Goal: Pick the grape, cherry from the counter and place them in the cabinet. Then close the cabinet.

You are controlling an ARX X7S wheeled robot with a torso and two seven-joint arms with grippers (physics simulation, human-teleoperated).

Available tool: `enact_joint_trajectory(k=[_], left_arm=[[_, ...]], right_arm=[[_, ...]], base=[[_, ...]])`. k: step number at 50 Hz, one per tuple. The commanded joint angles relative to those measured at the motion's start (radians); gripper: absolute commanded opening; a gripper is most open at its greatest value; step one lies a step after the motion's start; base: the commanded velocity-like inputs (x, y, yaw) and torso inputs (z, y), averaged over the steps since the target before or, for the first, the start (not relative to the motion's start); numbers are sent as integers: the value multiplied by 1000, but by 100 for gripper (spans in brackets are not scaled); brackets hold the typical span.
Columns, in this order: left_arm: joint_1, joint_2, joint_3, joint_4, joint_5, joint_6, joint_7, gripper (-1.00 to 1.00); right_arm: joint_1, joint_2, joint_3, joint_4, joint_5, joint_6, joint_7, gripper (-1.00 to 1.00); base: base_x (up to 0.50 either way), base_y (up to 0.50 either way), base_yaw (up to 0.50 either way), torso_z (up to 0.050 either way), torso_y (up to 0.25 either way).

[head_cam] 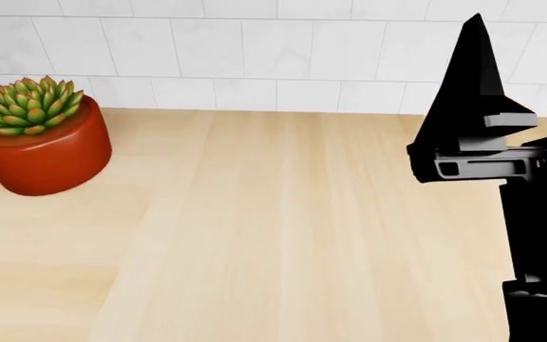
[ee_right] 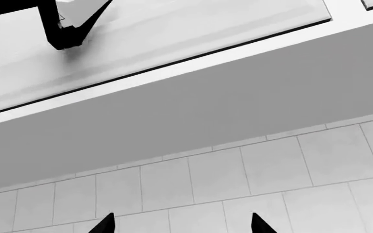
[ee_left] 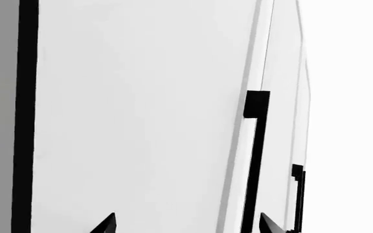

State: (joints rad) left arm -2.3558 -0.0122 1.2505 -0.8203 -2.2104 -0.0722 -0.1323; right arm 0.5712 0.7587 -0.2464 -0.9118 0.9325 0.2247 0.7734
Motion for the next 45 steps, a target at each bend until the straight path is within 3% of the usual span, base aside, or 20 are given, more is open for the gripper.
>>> enact_joint_trajectory(k=[1,12,26,32,45], left_arm=[[0,12,-289,-69,304,-174,-102,100],[1,5,-675,-3,723,-369,-157,100],[225,-345,-616,818,868,-408,-594,100],[398,-493,-577,1101,941,-406,-700,100],[717,-683,-539,1465,1035,-360,-904,100]], right_arm=[[-4,35,13,-72,23,21,48,100],[47,-2,-44,-66,0,62,55,100],[93,-52,-107,-45,-24,87,39,100],[98,-75,-129,-24,-50,84,22,100],[95,-63,-124,-38,-39,80,32,100]], base=[[0,0,0,0,0],[0,0,0,0,0],[0,0,0,0,0],[0,0,0,0,0],[0,0,0,0,0]])
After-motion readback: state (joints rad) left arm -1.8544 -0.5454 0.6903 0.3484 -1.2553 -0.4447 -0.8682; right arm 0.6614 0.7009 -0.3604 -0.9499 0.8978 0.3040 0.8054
